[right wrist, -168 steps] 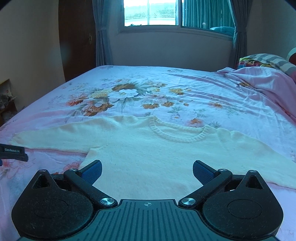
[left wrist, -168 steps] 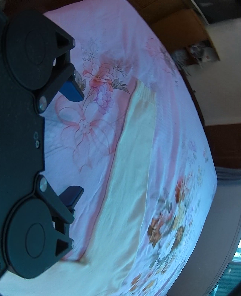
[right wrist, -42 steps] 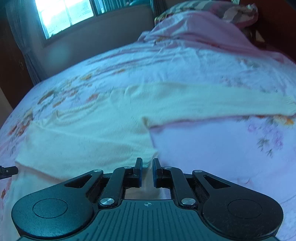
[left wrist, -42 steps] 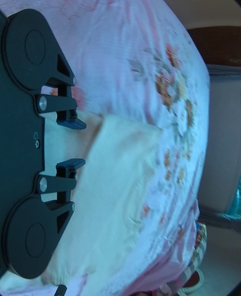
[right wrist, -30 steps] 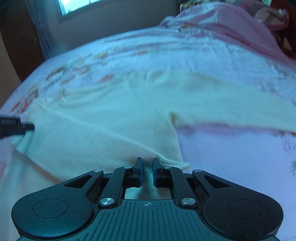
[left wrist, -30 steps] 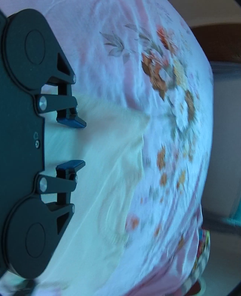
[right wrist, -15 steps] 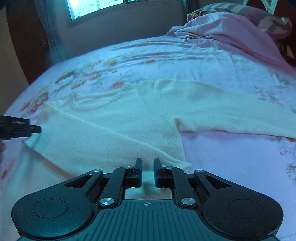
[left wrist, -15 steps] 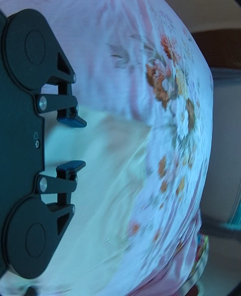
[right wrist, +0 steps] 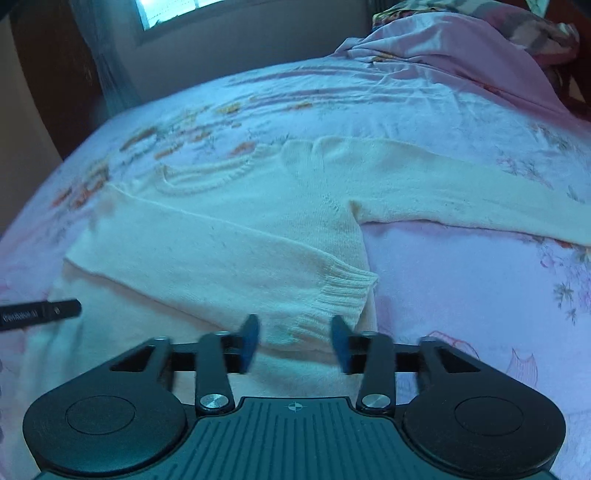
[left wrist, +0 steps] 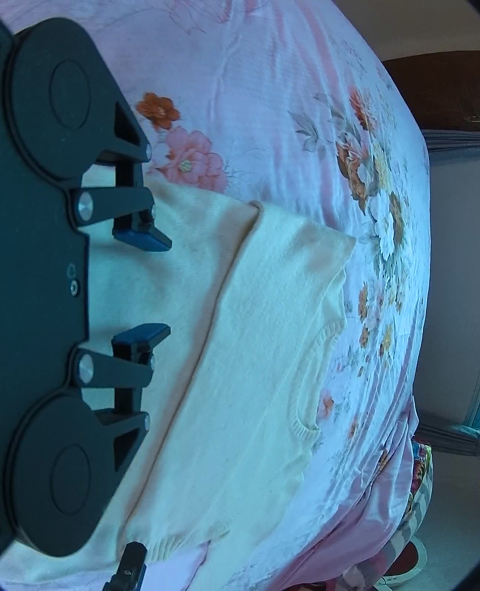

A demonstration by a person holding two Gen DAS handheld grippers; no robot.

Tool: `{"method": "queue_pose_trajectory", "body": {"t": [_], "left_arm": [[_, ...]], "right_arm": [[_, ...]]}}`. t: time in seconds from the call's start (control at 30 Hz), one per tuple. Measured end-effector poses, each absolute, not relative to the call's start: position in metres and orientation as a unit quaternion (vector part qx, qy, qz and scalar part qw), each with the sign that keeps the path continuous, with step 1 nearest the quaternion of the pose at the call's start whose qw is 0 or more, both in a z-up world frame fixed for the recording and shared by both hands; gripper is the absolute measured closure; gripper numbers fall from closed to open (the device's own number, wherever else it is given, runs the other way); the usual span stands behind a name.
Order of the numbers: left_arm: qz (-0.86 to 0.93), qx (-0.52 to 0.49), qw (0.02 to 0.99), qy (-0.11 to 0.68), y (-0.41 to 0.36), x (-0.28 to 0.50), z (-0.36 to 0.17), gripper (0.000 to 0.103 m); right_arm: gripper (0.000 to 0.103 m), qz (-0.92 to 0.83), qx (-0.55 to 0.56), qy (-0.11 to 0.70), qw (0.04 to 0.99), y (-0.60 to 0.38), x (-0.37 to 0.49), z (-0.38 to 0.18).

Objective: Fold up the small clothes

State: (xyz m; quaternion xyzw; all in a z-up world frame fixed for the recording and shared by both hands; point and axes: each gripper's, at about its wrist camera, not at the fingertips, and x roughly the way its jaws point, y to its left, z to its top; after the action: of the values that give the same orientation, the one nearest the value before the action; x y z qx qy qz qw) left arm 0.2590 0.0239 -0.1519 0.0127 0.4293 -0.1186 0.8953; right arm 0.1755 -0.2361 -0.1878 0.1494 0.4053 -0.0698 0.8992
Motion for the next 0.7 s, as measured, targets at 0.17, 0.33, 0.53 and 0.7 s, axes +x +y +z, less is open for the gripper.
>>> {"method": "queue_pose_trajectory", "body": {"t": [0.17,0.33,0.53,0.7], "left_arm": [[-0.126,0.009,0.895,0.428,0.018,0.241,-0.152,0.06],[-0.123,0.018,0.894,0.431,0.008,0.229,-0.158,0.06],[-0.137,0.024,0.897,0.419,-0.02,0.236,-0.149,0.06],[-0.155,0.034,0.895,0.417,-0.053,0.246,-0.149,0.06]], "right_arm": [[0.046,-0.066,0.142,0.406,0.9,-0.23,0.159,-0.185],[0.046,-0.077,0.15,0.4,0.901,-0.244,0.149,-0.18],[0.046,-0.121,0.163,0.389,0.899,-0.3,0.153,-0.171],[0.046,-0.167,0.173,0.393,0.888,-0.355,0.153,-0.177]]}}
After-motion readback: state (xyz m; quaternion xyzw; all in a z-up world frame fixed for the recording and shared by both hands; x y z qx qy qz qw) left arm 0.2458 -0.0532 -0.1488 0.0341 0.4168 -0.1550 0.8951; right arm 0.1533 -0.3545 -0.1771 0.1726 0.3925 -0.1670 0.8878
